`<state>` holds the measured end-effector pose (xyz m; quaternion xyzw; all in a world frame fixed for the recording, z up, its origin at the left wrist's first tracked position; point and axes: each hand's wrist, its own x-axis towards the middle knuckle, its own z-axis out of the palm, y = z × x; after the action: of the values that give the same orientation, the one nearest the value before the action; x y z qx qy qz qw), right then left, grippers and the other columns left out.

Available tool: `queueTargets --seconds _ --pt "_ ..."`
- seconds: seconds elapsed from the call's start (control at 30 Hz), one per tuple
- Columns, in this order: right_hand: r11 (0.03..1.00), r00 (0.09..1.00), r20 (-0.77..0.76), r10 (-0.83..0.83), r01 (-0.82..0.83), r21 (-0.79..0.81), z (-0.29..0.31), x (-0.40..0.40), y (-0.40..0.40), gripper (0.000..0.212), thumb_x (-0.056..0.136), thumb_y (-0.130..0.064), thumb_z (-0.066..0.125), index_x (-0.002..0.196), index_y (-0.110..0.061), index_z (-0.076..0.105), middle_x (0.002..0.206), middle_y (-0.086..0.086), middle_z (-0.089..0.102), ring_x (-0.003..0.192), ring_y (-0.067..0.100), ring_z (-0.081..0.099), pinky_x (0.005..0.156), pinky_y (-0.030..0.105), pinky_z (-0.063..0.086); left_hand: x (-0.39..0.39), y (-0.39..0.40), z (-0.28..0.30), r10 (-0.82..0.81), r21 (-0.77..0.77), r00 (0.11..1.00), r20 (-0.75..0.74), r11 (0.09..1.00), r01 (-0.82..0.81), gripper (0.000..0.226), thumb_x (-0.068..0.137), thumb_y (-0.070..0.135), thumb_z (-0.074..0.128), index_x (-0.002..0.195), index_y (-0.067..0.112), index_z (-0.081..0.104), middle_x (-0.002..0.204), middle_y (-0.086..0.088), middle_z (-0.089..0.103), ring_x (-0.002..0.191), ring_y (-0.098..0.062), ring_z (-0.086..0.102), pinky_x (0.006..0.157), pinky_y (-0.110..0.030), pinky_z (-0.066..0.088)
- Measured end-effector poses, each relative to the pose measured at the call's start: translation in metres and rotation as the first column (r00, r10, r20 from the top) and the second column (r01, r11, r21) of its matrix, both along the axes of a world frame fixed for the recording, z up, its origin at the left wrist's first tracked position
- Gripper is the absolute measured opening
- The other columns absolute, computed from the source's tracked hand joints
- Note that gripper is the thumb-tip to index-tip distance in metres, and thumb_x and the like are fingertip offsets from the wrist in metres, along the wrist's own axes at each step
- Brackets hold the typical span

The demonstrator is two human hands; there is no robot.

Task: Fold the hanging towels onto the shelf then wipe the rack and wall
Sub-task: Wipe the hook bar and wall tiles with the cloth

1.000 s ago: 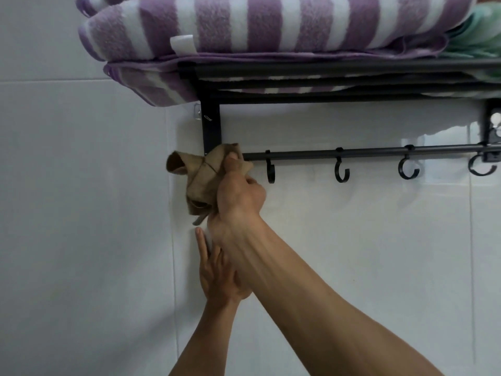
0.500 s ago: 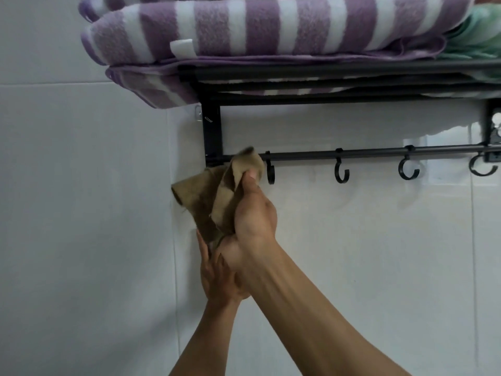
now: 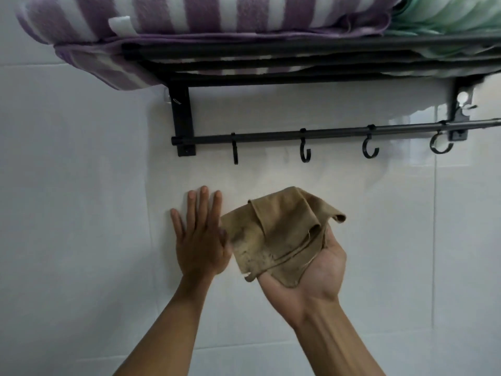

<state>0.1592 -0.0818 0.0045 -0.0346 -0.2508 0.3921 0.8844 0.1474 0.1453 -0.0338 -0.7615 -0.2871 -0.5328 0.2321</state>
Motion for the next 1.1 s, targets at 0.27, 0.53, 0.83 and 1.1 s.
queueTargets --seconds 0.27,0.53,0.83,1.1 --pt "0.948 0.954 0.044 -0.298 0.301 -0.101 -0.019 0.063 -0.024 0.047 0.092 -0.059 0.053 0.093 -0.014 0.064 0.086 0.006 0.055 0.078 0.025 0.053 0.073 0.036 0.042 0.005 -0.007 -0.001 -0.078 -0.034 0.997 0.026 0.996 0.079 0.069 0.099 0.051 0.026 0.16 0.019 0.015 0.168 -0.007 0.006 0.155 -0.028 0.001 0.12 -0.063 0.005" --pt "0.044 -0.027 0.614 -0.789 0.994 0.1 -0.026 0.18 -0.047 0.062 0.102 -0.041 0.037 0.16 -0.032 0.018 0.169 -0.009 0.011 0.156 0.011 0.01 0.126 0.048 0.018 0.008 -0.008 -0.003 -0.09 -0.003 0.993 0.082 0.996 0.091 0.07 0.098 0.05 0.027 0.16 0.019 0.015 0.168 -0.006 0.005 0.155 -0.026 -0.001 0.121 -0.06 -0.001" --pt "-0.447 -0.354 0.913 -0.203 0.863 0.235 -0.007 0.281 -0.038 0.068 0.097 -0.057 0.021 0.16 -0.038 0.004 0.169 0.004 -0.015 0.155 0.03 -0.016 0.119 0.066 -0.003 0.011 -0.001 -0.004 -0.069 0.018 0.991 0.112 0.998 0.067 0.07 0.098 0.049 0.027 0.159 0.017 0.018 0.168 -0.005 0.008 0.155 -0.027 0.004 0.12 -0.062 0.004" --pt "-0.47 -0.341 0.903 -0.263 0.862 0.188 0.0 0.26 -0.009 0.066 0.1 -0.05 0.012 0.161 -0.029 0.011 0.17 0.001 -0.003 0.156 0.029 -0.01 0.122 0.06 -0.005 0.011 0.004 -0.005 -0.045 0.015 0.994 0.096 0.999 0.044 0.069 0.099 0.048 0.027 0.159 0.018 0.017 0.168 -0.006 0.007 0.155 -0.026 0.004 0.121 -0.061 0.005"
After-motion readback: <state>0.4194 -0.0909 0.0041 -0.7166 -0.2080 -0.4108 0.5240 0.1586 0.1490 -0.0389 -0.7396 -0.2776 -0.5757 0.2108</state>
